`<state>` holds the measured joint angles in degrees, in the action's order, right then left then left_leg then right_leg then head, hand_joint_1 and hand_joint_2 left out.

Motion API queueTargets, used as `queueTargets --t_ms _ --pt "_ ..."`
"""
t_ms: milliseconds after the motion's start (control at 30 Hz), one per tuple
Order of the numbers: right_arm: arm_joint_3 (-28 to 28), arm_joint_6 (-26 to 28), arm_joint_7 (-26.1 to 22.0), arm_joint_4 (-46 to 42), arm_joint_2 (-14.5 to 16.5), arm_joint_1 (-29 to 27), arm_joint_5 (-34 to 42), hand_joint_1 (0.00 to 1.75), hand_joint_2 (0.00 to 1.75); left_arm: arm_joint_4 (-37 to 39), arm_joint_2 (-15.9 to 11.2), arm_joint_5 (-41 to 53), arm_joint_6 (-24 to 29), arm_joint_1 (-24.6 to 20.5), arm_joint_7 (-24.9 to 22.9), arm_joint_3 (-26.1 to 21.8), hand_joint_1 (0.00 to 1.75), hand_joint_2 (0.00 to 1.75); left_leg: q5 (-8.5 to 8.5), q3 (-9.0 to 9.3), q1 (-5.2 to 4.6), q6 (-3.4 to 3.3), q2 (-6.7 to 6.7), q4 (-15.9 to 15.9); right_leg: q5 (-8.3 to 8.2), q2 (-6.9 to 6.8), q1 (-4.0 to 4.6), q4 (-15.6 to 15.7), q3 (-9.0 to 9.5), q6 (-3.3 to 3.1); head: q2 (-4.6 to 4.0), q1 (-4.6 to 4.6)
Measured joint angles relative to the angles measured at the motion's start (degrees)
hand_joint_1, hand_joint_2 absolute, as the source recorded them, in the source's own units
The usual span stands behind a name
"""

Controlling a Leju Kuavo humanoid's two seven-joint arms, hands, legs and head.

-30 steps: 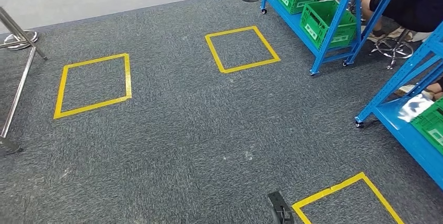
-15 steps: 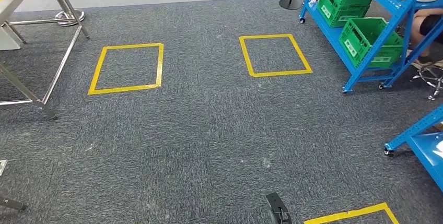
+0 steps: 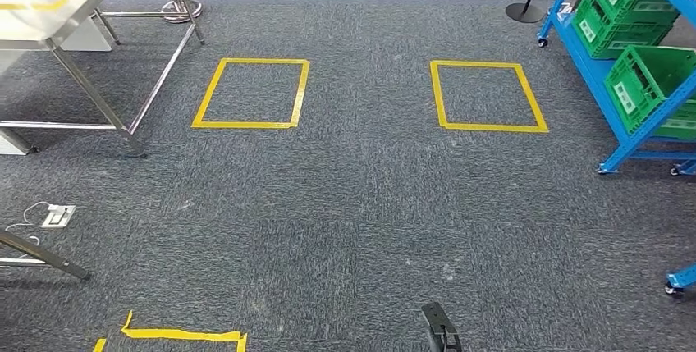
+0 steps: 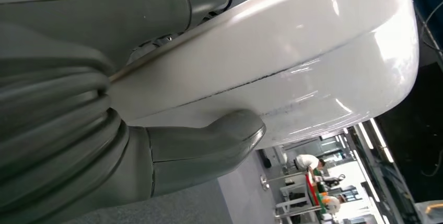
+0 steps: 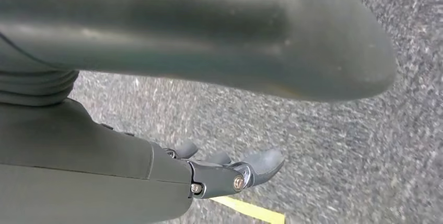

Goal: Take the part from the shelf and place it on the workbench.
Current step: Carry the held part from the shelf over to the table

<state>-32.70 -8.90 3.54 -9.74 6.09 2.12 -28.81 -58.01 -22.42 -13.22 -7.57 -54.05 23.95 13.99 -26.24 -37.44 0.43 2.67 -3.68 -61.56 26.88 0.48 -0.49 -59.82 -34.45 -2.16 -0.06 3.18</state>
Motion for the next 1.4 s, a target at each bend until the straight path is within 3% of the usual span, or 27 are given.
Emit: queueTargets --t_ms 33,100,133,167,200,267,333,433,500,567,633,667,700,733,800,867,933,1000,1067,1100,1167,1200,1233,1300,1367,1400 --pt "-0.1 0.0 0.1 0.0 0.0 0.0 0.0 0.0 0.0 0.1 0.0 0.0 0.0 -0.1 0.0 0.1 1.75 1.75 -1.77 -1.42 -0.05 0.14 1.79 -3.1 -0.02 -0.58 0.08 0.1 -0.02 -0.25 0.0 -0.12" --pt "-0.2 0.0 0.3 0.0 0.0 -0.2 0.0 0.0 0.0 0.4 0.3 0.0 0.1 0.0 0.1 0.3 1.75 1.75 -5.11 -4.74 -0.04 0.39 3.11 -10.7 0.06 -1.82 0.23 0.1 -0.09 -0.49 -0.01 -0.21" --pt "-0.3 0.0 0.4 0.0 0.0 -0.2 0.0 0.0 0.0 0.6 0.4 0.0 0.2 0.1 0.1 0.5 1.75 1.75 -5.73 -5.72 -0.03 0.43 3.19 -13.1 0.1 -2.52 0.29 0.1 -0.1 -0.55 -0.01 -0.22" --pt "-0.3 0.0 0.5 0.0 0.0 -0.2 0.0 0.0 0.0 0.8 0.5 0.0 0.2 0.2 0.1 0.6 1.75 1.75 -5.22 -5.59 -0.03 0.38 3.29 -13.2 0.14 -3.21 0.33 0.1 -0.09 -0.58 -0.01 -0.21" --pt "-0.3 0.0 0.6 0.0 0.0 -0.2 0.0 0.0 0.0 0.9 0.5 0.0 0.3 0.2 0.1 0.7 1.75 1.75 -3.78 -4.26 -0.06 0.26 3.62 -10.9 0.19 -3.91 0.38 0.0 -0.05 -0.58 -0.01 -0.22" --pt "-0.3 0.0 0.5 0.0 0.1 -0.1 0.0 0.0 0.0 0.9 0.6 0.0 0.4 0.0 0.2 0.9 1.75 1.75 -0.6 0.26 -0.46 -0.25 5.87 -2.7 0.38 -5.26 0.6 0.0 0.11 -0.42 0.0 -0.22" --pt "-0.3 0.0 0.4 0.0 0.1 -0.1 0.0 0.0 0.0 0.9 0.7 0.0 0.5 -0.2 0.3 1.0 1.75 1.75 0.57 2.82 -0.99 -1.06 7.42 2.3 0.55 -6.48 0.87 -0.1 0.21 -0.04 0.0 -0.16" --pt "-0.3 0.0 0.4 0.0 0.1 0.0 0.0 0.0 0.0 0.9 0.7 0.0 0.7 -0.2 0.3 1.0 1.75 1.75 0.89 2.78 -0.94 -2.02 5.7 3.0 0.77 -7.96 0.93 -0.1 0.37 0.69 0.0 -0.11" --pt "-0.4 0.0 0.3 0.0 0.1 0.1 0.0 0.0 0.0 0.8 0.7 0.0 0.7 -0.3 0.4 1.0 1.75 1.75 1.28 2.88 -0.46 -2.59 4.49 3.4 2.21 -5.61 0.73 -2.1 -0.44 1.39 -0.01 -0.01" --pt "-0.4 0.0 0.4 0.0 0.1 0.0 0.0 0.0 0.0 0.8 0.9 0.0 0.8 -0.4 0.5 1.0 1.75 1.75 1.48 2.79 -0.16 -2.89 3.33 3.5 5.48 -1.98 0.39 -8.5 -3.45 1.96 -0.01 0.23" --pt "-0.4 0.0 0.4 0.0 0.2 -0.2 0.0 0.0 0.0 0.9 1.2 0.1 0.8 -0.2 0.5 1.0 1.75 1.75 1.56 2.52 -0.09 -2.94 1.79 3.4 7.92 -0.87 0.19 -15.6 -7.02 2.23 -0.01 0.51" --pt "-0.5 0.0 0.4 0.0 0.2 -0.2 0.0 0.0 0.0 0.9 1.3 0.1 0.8 -0.1 0.5 1.0 1.75 1.75 1.57 2.43 -0.04 -2.9 0.94 3.3 7.7 -0.77 0.14 -16.7 -7.74 2.27 -0.01 0.63" --pt "-0.5 0.0 0.4 0.0 0.2 -0.2 0.0 0.0 0.0 0.9 1.3 0.1 0.8 0.0 0.5 1.1 1.75 1.75 1.58 2.39 0.03 -2.8 0.1 3.1 6.2 -0.6 0.06 -15.1 -7.11 2.26 -0.01 0.72" --pt "-0.5 0.0 0.4 0.0 0.2 -0.2 -0.1 0.0 0.0 0.9 1.4 0.1 0.8 0.0 0.5 1.1 1.75 1.75 1.54 2.38 0.13 -2.63 -0.68 2.9 3.99 -0.08 -0.07 -11.5 -5.46 2.24 -0.01 0.78" --pt "-0.6 -0.1 0.3 0.0 0.2 -0.2 -0.2 0.0 0.0 0.8 1.4 0.1 0.8 0.0 0.5 1.1 1.75 1.75 1.44 2.13 0.22 -2.03 -2.06 2.5 0.97 2.64 -0.51 -3.8 -1.75 2.29 0.0 0.78" --pt "-0.6 -0.3 0.2 0.0 0.2 -0.2 -0.4 0.0 0.0 0.7 1.3 0.1 0.9 0.0 0.5 1.1 1.75 1.75 1.62 1.69 0.28 -1.18 -3.32 2.5 0.57 4.02 -0.63 -0.9 -0.31 2.09 0.01 0.79" --pt "-0.6 -0.3 0.1 0.0 0.2 -0.2 -0.6 0.0 0.0 0.6 0.8 0.2 0.9 0.2 0.5 1.1 1.75 1.75 2.0 1.34 0.44 -0.31 -4.51 2.9 0.35 2.62 -0.49 -0.6 -0.21 1.38 0.0 0.8" --pt "-0.7 -0.3 -0.1 0.0 0.2 -0.1 -0.6 0.0 0.0 0.4 0.1 0.1 0.9 0.4 0.5 1.0 1.75 1.75 1.13 0.46 0.31 0.27 -2.58 1.7 0.02 1.29 -0.55 -0.2 -0.09 0.51 0.0 0.58" --pt "-0.7 -0.4 -0.3 0.0 0.2 -0.2 -0.7 0.0 0.0 0.3 -0.3 0.1 0.9 0.4 0.6 1.0 1.75 1.75 -1.97 -2.2 0.09 0.55 1.29 -4.0 -0.05 -0.11 -0.4 0.1 -0.04 -0.08 -0.01 0.28" --pt "-0.7 -0.4 -0.3 0.0 0.2 -0.3 -0.7 0.0 0.0 0.3 -0.3 0.1 0.8 0.6 0.6 1.0 1.75 1.75 -3.73 -4.01 0.1 0.64 2.42 -7.9 0.0 -0.88 -0.24 0.1 -0.04 -0.24 0.0 0.2" --pt "-0.7 -0.4 -0.3 0.0 0.2 -0.5 -0.7 0.0 0.0 0.3 -0.5 0.0 0.8 1.1 0.6 1.0 1.75 1.75 -5.09 -6.19 0.11 0.63 3.13 -12.9 0.14 -2.51 0.04 0.1 -0.03 -0.45 0.0 0.18" --pt "-0.7 -0.4 -0.3 0.0 0.2 -0.5 -0.8 0.0 0.0 0.3 -0.6 0.0 0.7 1.3 0.6 1.0 1.75 1.75 -4.35 -5.89 0.1 0.52 3.22 -12.5 0.2 -3.21 0.15 0.1 0.0 -0.51 0.0 0.19" --pt "-0.7 -0.4 -0.3 0.0 0.2 -0.4 -0.8 0.0 0.0 0.3 -0.8 -0.1 0.7 1.3 0.6 1.0 1.75 1.75 -2.82 -4.49 0.04 0.3 3.48 -10.1 0.26 -3.92 0.28 0.1 0.06 -0.54 0.0 0.19" --pt "-0.7 -0.5 -0.4 0.0 0.2 -0.4 -0.9 0.0 0.0 0.0 -1.3 -0.3 0.6 1.2 0.6 0.9 1.75 1.75 0.11 -0.16 -0.54 -0.5 5.91 -2.4 0.47 -5.24 0.65 0.0 0.28 -0.45 0.0 0.18" --pt "-0.7 -0.6 -0.4 0.0 0.2 -0.4 -1.0 0.0 0.0 -0.4 -1.6 -0.4 0.6 1.0 0.7 0.9 1.75 1.75 1.13 2.39 -1.22 -1.48 7.81 2.4 0.7 -6.55 1.01 0.0 0.48 -0.1 0.01 0.26" --pt "-0.7 -0.6 -0.4 0.0 0.2 -0.4 -1.0 0.0 0.0 -0.5 -1.8 -0.5 0.5 0.9 0.7 0.9 1.75 1.75 0.98 2.47 -1.42 -1.81 7.62 2.8 0.79 -7.23 1.11 0.0 0.58 0.14 0.01 0.31"
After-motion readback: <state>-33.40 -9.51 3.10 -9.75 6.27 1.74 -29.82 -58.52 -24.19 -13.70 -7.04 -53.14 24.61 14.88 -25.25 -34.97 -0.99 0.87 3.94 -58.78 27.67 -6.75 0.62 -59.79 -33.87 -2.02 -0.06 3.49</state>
